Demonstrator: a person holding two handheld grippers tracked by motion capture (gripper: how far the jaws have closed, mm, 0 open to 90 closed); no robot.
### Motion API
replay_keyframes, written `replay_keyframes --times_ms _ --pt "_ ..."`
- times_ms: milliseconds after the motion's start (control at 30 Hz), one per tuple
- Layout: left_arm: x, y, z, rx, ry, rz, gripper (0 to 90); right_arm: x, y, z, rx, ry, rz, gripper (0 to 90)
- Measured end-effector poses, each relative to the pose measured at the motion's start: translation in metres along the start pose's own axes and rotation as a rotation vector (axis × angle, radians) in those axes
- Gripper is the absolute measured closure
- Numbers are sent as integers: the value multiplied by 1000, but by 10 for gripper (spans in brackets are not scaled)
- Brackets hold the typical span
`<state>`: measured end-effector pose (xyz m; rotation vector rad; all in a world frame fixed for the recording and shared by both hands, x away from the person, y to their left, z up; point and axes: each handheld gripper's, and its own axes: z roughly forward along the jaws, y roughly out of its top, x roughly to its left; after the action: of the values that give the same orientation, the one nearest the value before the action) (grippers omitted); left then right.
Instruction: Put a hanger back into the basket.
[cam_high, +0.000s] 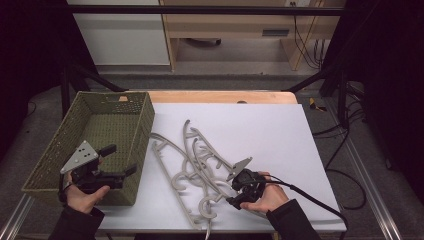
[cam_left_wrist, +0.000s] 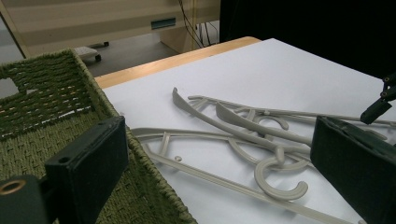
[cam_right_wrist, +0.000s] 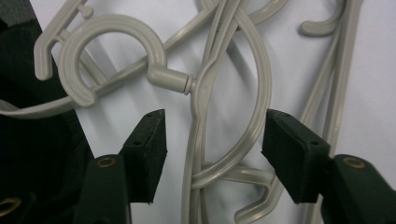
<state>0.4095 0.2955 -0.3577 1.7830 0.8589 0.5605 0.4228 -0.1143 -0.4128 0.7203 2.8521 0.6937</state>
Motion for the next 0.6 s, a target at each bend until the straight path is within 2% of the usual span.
replay_keyframes --times_ms 333,600 --pt "-1 0 2 8 -3 4 42 -1 2 16 64 60 -1 595" --pt "-2 0 2 9 -1 7 42 -2 3 23 84 83 8 680"
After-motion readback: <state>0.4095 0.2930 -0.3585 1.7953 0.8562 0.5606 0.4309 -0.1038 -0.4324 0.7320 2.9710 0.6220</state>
